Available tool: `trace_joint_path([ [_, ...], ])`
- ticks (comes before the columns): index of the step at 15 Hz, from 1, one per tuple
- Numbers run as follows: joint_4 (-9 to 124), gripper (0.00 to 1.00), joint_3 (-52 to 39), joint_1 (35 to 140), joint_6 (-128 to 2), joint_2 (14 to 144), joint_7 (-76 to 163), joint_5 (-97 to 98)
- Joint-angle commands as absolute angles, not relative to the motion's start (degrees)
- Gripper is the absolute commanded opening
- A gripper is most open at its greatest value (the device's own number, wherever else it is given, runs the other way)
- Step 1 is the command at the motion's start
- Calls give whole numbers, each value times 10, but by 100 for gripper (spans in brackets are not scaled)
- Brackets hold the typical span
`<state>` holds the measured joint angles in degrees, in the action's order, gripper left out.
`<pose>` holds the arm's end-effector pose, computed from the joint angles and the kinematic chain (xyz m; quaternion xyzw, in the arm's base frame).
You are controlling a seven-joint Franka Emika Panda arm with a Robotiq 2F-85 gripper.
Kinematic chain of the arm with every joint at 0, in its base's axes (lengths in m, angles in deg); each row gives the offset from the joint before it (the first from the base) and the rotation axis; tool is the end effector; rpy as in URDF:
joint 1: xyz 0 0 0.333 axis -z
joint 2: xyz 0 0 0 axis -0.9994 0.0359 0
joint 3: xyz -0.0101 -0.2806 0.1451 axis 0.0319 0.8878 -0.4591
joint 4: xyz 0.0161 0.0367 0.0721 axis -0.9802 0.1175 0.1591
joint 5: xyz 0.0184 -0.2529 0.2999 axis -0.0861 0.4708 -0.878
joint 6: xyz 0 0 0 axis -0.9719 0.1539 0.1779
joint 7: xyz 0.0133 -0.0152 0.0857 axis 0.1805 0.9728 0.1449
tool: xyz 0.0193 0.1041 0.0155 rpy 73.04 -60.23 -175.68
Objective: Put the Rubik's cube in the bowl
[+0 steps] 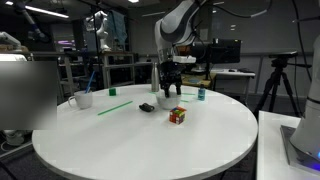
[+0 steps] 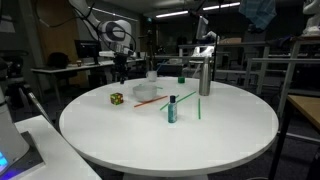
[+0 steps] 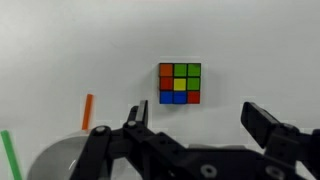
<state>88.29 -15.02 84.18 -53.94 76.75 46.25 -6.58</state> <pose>0.5353 0.0822 0.2701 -0.9939 0.0135 0.1074 0.0230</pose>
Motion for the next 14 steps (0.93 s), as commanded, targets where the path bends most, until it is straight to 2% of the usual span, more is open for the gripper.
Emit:
trace_joint_path([
  [1, 873, 100, -142, 832, -536, 782, 484, -51],
  [14, 923, 100, -135, 835, -585, 784, 545, -79],
])
